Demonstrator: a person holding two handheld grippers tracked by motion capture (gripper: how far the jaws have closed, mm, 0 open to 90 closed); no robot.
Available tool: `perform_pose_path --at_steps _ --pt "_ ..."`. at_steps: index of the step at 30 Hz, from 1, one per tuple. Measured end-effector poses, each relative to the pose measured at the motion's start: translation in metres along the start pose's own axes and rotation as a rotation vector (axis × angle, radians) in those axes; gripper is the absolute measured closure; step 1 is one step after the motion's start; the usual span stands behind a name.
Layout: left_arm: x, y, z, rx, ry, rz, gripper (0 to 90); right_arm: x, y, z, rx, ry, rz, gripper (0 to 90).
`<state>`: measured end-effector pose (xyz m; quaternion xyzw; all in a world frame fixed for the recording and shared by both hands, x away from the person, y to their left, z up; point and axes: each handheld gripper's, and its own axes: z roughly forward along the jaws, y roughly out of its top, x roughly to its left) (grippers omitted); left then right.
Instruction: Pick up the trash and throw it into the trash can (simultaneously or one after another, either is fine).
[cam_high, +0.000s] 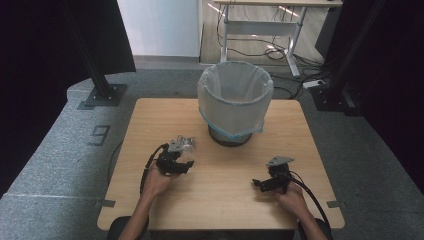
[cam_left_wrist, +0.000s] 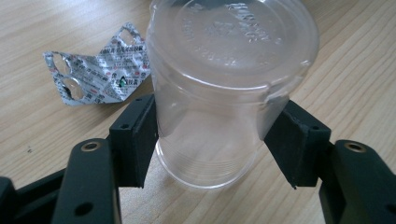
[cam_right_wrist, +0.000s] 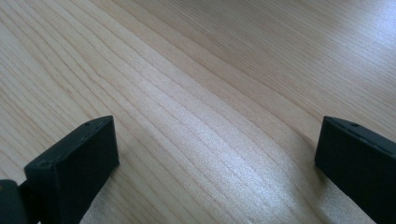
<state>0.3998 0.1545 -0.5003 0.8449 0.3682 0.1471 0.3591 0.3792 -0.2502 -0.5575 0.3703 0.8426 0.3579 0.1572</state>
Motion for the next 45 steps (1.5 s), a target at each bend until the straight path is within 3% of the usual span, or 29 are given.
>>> perform_pose_path --at_steps 8,21,45 --pt "-0.003 0.013 -0.011 0.007 -0.008 0.018 36.6 0.000 0.000 0.000 0.000 0.001 -0.001 0.0" --pt "-0.001 0.030 -0.027 -0.014 -0.024 0.005 38.0 0.000 0.000 0.000 0.000 0.003 -0.004 0.0" --pt "-0.003 0.068 -0.055 -0.041 -0.009 0.038 40.6 0.000 0.000 0.000 -0.001 0.004 -0.007 0.0"
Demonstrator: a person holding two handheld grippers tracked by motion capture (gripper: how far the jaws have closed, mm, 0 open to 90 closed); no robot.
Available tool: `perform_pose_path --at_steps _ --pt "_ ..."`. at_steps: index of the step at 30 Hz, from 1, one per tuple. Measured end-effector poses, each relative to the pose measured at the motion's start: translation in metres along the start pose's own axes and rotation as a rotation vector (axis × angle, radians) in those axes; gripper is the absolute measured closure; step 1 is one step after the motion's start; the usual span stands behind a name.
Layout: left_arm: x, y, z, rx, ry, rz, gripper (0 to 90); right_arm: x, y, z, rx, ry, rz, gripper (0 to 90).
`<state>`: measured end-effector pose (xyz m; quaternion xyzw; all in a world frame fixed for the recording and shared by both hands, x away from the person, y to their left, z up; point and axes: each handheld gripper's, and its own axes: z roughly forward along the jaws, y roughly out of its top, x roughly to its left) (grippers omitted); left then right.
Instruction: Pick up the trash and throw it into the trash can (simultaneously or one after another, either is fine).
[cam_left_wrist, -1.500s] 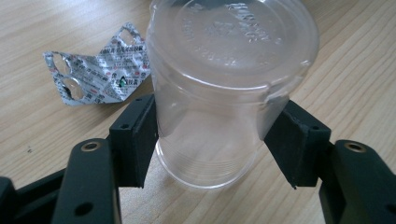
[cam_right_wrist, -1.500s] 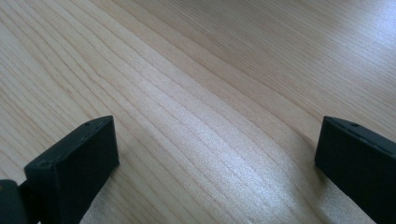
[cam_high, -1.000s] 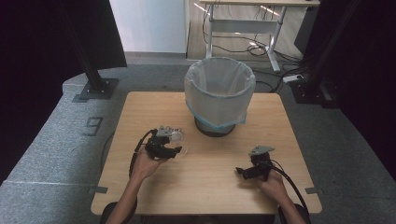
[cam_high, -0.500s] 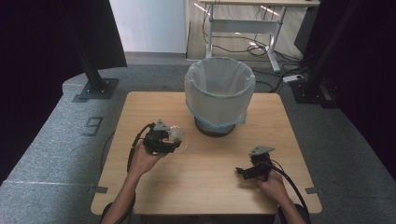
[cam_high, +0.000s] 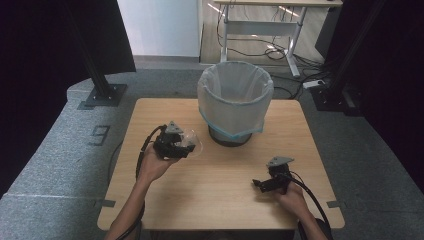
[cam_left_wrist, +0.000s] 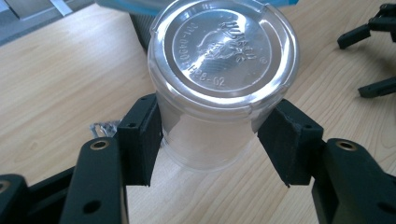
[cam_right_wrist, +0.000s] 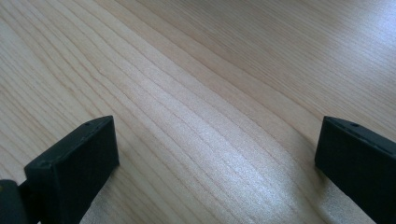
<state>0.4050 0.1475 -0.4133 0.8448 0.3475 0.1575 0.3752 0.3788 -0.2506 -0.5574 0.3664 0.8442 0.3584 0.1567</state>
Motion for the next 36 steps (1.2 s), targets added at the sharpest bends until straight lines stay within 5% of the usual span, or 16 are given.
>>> perform_pose_path --at_steps 36 --pt "0.002 0.077 -0.045 -0.069 0.000 0.015 40.6 0.000 0.000 -0.001 0.005 0.002 0.001 0.0"
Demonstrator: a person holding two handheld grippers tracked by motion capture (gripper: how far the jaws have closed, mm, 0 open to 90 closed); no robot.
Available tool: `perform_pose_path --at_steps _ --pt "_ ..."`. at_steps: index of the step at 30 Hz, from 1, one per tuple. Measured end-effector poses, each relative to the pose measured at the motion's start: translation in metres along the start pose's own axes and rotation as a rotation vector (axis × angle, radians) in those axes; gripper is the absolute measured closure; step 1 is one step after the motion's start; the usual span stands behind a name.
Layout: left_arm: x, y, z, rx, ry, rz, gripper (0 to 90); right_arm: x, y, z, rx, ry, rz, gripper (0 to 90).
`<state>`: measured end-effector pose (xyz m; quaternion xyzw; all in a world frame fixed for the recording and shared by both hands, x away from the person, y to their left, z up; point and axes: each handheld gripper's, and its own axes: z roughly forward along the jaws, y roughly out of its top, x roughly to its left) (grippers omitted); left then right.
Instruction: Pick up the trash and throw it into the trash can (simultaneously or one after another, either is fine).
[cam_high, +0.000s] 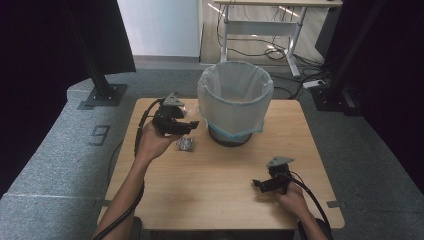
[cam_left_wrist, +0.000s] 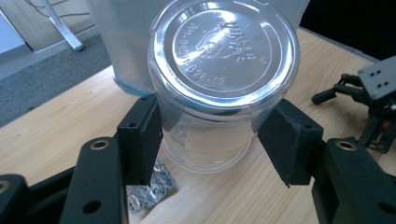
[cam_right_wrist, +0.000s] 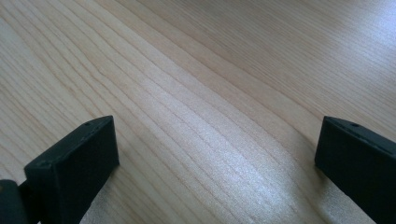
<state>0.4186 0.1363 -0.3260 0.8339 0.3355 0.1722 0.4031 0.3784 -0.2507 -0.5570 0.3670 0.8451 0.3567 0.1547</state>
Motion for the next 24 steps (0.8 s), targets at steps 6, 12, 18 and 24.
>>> perform_pose_path --at_steps 6,12,18,24 --pt "-0.001 0.021 -0.009 -0.016 0.001 0.009 40.5 0.000 0.000 0.000 0.000 0.000 -0.003 0.0" --pt "-0.001 0.033 -0.015 -0.026 0.003 0.014 40.6 0.000 0.000 0.000 -0.001 0.000 -0.004 0.0" --pt "-0.002 0.047 -0.022 -0.036 0.009 0.023 40.5 0.000 0.000 0.000 -0.001 0.000 -0.004 0.0" --pt "-0.001 0.061 -0.029 -0.048 0.013 0.027 40.6 0.000 0.000 0.000 -0.003 0.000 -0.005 0.0"
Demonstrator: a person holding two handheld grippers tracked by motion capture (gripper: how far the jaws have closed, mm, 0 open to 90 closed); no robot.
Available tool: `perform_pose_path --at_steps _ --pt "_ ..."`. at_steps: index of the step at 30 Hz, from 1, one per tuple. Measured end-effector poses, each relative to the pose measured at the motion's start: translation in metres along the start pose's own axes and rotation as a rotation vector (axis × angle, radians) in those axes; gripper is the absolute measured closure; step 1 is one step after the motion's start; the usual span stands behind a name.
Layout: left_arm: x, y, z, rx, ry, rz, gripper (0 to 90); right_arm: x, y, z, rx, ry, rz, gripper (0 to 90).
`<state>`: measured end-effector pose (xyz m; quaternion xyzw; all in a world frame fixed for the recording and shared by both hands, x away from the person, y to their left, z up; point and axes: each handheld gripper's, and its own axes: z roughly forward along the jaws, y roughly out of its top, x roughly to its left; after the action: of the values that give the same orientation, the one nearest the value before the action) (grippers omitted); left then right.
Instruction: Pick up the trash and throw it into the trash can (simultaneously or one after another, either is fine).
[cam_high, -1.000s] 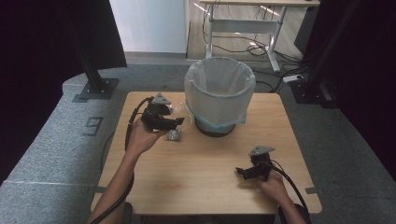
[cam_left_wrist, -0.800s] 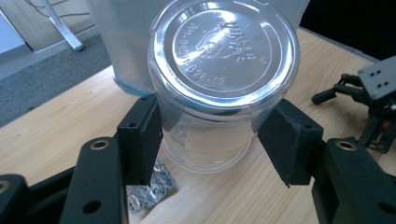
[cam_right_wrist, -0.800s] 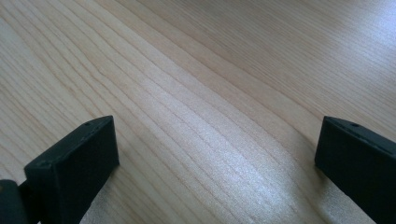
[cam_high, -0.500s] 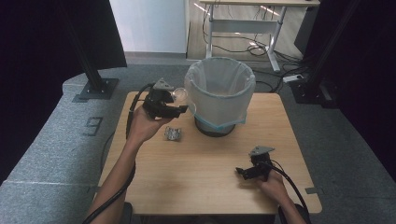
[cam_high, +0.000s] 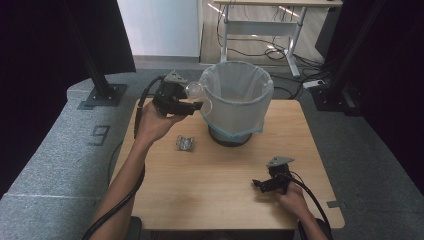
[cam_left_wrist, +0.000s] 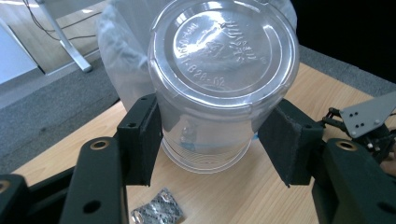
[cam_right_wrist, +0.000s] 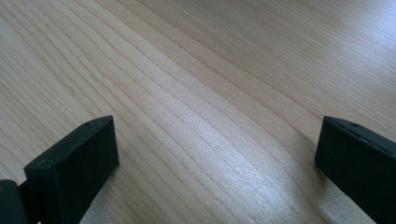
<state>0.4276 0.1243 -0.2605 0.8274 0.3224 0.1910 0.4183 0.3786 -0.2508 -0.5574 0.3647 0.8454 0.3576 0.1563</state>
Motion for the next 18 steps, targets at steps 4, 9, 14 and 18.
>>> perform_pose_path --at_steps 4,9,14,18 --pt "0.000 0.009 -0.002 -0.006 0.000 0.001 40.6 0.000 0.000 0.000 0.000 0.000 0.001 0.0" --pt "0.000 0.022 -0.003 -0.008 0.004 0.008 40.6 0.000 0.000 0.000 0.000 0.001 0.003 0.0" --pt "0.000 0.033 -0.004 -0.008 0.011 0.018 40.6 0.000 0.000 0.000 -0.001 0.000 0.003 0.0" --pt "-0.001 0.041 -0.002 -0.012 0.016 0.020 40.5 0.000 0.000 0.000 -0.002 -0.001 0.003 0.0"
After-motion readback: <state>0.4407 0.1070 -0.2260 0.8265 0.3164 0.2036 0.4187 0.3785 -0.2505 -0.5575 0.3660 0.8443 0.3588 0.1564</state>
